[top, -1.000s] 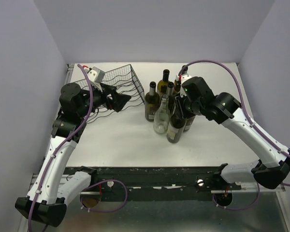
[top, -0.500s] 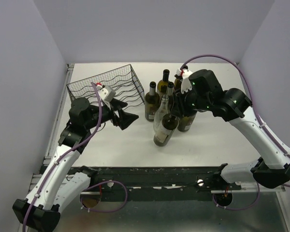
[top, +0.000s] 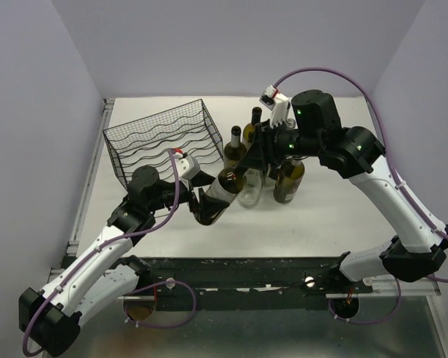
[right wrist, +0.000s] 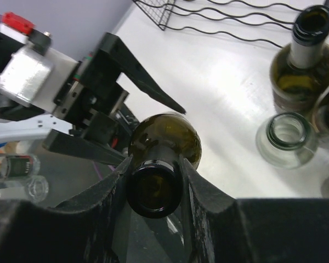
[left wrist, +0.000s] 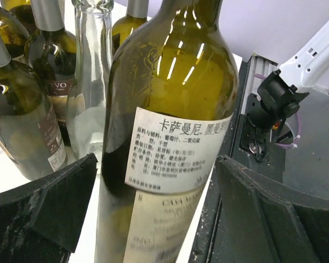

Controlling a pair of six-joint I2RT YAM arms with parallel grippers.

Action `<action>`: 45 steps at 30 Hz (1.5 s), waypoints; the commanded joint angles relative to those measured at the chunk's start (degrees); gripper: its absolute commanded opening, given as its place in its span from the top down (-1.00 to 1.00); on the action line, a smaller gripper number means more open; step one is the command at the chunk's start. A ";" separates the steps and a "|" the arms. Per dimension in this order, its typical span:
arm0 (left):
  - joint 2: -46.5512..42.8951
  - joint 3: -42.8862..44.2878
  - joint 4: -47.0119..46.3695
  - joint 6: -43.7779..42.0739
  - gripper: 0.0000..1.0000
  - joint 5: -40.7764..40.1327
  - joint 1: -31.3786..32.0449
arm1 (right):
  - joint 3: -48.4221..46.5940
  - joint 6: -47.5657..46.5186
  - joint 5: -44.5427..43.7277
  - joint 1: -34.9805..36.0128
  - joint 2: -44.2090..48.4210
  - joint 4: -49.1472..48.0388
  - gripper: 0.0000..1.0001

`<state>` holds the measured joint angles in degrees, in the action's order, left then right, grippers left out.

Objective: Put the wine bottle on the wine rack

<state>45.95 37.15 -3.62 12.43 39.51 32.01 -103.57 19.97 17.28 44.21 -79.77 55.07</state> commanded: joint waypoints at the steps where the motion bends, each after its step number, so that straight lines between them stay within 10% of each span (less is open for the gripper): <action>1: -0.95 -2.25 -4.82 -2.14 -0.97 2.15 0.60 | -3.30 4.20 9.08 0.44 0.23 -10.85 0.99; 13: -2.88 -0.32 8.45 -12.16 -0.89 0.75 0.51 | -4.27 3.68 12.16 0.44 0.49 -13.76 0.99; 18: -3.68 -0.23 6.17 -14.27 0.07 -3.46 0.60 | -2.25 2.80 12.69 0.44 1.63 -14.38 0.99; 20: -3.16 0.55 5.81 -16.28 0.99 -4.34 0.60 | -1.99 2.10 12.61 0.44 1.55 -13.68 0.99; 22: -2.71 1.87 5.90 -17.08 1.00 -7.94 0.60 | -1.81 1.83 11.12 0.44 1.55 -12.71 0.92; 27: -1.75 6.18 9.41 -28.66 1.00 -14.09 0.51 | 0.82 0.69 8.66 0.44 3.47 -13.40 -0.29; 32: -1.57 8.29 12.14 -46.58 1.00 -16.39 0.60 | 1.71 -1.68 3.91 0.44 5.67 -13.85 -0.82; 45: 2.21 12.68 11.35 -74.89 1.00 -21.14 0.60 | -3.92 -12.14 3.90 0.44 -1.70 1.08 -0.97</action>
<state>47.44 43.97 13.06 -48.60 19.73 32.53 -105.69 13.10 21.08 44.21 -77.03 47.22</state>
